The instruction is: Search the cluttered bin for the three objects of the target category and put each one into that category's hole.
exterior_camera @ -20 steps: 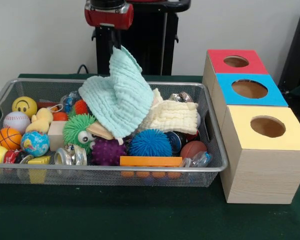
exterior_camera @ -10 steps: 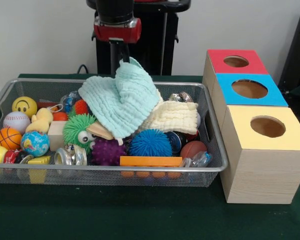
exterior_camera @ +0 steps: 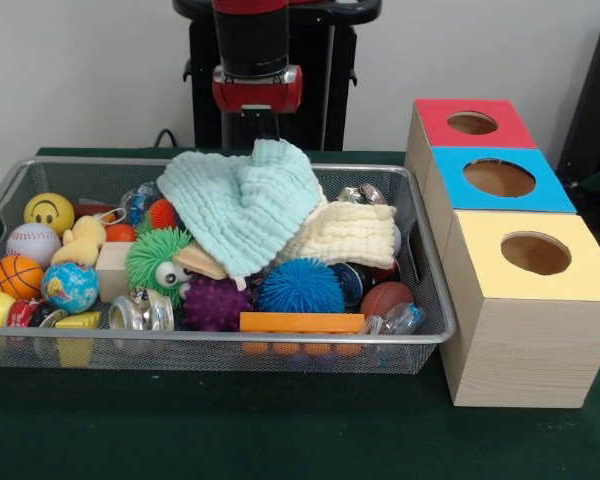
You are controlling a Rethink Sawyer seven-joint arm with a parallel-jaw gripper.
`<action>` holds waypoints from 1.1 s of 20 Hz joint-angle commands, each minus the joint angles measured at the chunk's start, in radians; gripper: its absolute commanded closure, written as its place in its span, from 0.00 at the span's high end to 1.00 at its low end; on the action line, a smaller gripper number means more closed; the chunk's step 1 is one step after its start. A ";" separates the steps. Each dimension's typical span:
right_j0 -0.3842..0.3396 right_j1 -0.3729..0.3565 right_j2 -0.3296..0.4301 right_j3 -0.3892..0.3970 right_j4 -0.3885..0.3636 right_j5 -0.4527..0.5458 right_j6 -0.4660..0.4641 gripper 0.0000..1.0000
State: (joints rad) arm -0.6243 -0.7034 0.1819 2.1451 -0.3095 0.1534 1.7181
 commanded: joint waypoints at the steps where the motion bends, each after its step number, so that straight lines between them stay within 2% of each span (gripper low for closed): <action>1: 0.002 0.049 0.024 -0.060 -0.050 -0.026 0.069 0.00; 5: 0.017 0.049 0.011 -0.067 -0.058 -0.049 0.086 0.00; 6: 0.023 0.045 0.005 -0.074 -0.051 -0.023 0.085 1.00; 14: 0.010 0.057 0.042 -0.114 -0.042 0.048 0.040 1.00; 18: 0.020 0.015 0.044 -0.114 -0.031 0.093 0.030 1.00; 22: 0.008 0.010 0.057 -0.112 -0.024 0.109 0.024 1.00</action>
State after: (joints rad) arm -0.6099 -0.6866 0.1775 2.1413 -0.3268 0.1679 1.7181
